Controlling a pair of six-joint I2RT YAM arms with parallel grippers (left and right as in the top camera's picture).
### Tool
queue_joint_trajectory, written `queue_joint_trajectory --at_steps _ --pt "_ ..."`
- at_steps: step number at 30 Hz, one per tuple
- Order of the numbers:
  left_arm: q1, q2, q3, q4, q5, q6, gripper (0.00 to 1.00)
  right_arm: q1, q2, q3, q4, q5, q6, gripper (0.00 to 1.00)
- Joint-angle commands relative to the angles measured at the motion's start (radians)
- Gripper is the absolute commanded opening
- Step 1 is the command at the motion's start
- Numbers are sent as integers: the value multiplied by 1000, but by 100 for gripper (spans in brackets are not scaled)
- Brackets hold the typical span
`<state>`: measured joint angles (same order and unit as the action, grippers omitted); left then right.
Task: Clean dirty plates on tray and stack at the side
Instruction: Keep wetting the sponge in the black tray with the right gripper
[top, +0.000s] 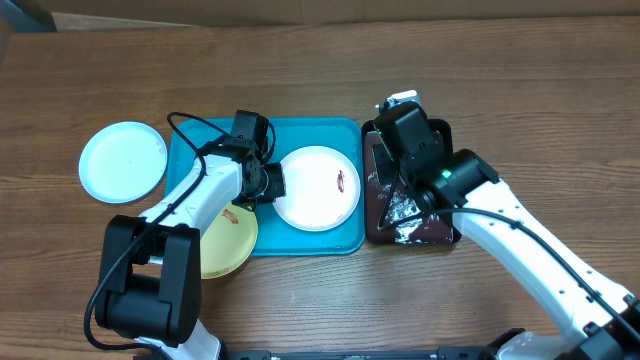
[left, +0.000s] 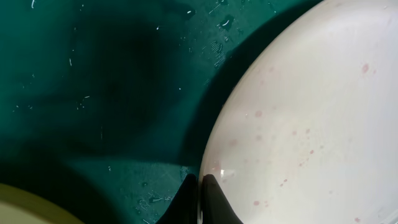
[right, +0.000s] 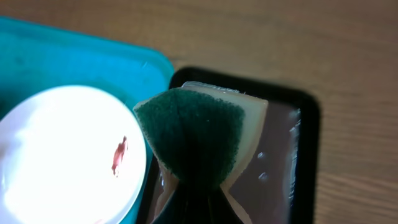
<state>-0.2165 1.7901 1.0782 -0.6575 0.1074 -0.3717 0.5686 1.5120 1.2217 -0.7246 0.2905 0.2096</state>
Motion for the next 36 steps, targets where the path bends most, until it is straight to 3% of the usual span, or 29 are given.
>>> queue_joint_trajectory --at_steps 1,6,12,18,36 --pt "-6 16 -12 -21 -77 -84 4 -68 3 -4 -17 -147 8 4" --pt "-5 16 -12 -53 -127 -161 4 -175 3 -3 -72 -291 8 4" --pt "14 16 -12 -76 -121 -233 4 -235 3 -3 -123 -304 8 4" --pt "18 16 -12 -76 -112 -226 4 -236 3 -3 -107 -258 91 4" --pt "13 16 -12 -71 -116 -226 4 -187 -44 18 -93 -217 75 4"
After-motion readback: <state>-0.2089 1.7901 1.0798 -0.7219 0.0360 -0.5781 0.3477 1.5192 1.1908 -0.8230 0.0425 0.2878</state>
